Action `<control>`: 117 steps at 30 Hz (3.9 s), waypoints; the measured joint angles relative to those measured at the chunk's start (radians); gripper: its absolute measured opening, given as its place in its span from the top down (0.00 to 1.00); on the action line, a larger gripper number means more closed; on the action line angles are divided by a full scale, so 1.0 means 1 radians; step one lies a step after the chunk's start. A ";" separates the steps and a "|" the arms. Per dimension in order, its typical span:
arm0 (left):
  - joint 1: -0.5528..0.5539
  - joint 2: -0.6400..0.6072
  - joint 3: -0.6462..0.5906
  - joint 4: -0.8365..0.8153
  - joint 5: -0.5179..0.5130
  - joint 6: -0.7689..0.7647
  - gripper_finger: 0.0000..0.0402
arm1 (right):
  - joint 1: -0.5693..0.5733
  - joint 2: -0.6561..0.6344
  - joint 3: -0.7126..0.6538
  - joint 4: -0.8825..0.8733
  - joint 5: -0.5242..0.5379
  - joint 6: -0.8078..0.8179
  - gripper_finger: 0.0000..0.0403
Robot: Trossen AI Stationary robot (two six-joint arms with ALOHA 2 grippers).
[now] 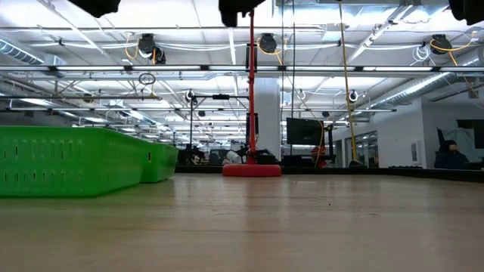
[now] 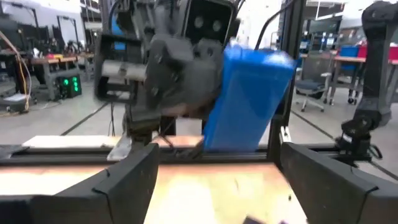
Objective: Pick & Place Office items
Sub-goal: Put the top blue digital timer into the bottom green bin
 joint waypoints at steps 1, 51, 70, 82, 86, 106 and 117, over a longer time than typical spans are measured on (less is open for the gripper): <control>-0.003 0.005 0.014 0.000 0.000 0.004 0.16 | 0.000 0.000 0.000 0.000 0.000 0.000 0.63; 0.001 0.150 0.204 -0.044 -0.018 0.049 0.56 | 0.007 -0.011 0.001 -0.066 0.052 0.052 0.53; -0.047 -0.052 0.131 -0.326 -0.079 -0.035 0.61 | 0.056 -0.287 0.000 -0.448 0.131 0.090 0.33; -0.189 -0.361 -0.246 -0.259 -0.471 -0.104 0.59 | 0.052 -0.331 0.000 -0.498 0.135 0.020 0.34; -0.257 -0.455 -0.361 -0.261 -0.582 -0.131 0.61 | 0.042 -0.331 0.000 -0.501 0.158 0.012 0.34; -0.363 -0.594 -0.685 -0.420 -0.664 -0.643 0.58 | 0.013 -0.330 0.000 -0.520 0.155 0.048 0.34; -0.363 -0.595 -0.684 -0.460 -0.522 -0.682 0.64 | 0.007 -0.330 0.000 -0.522 0.154 0.048 0.34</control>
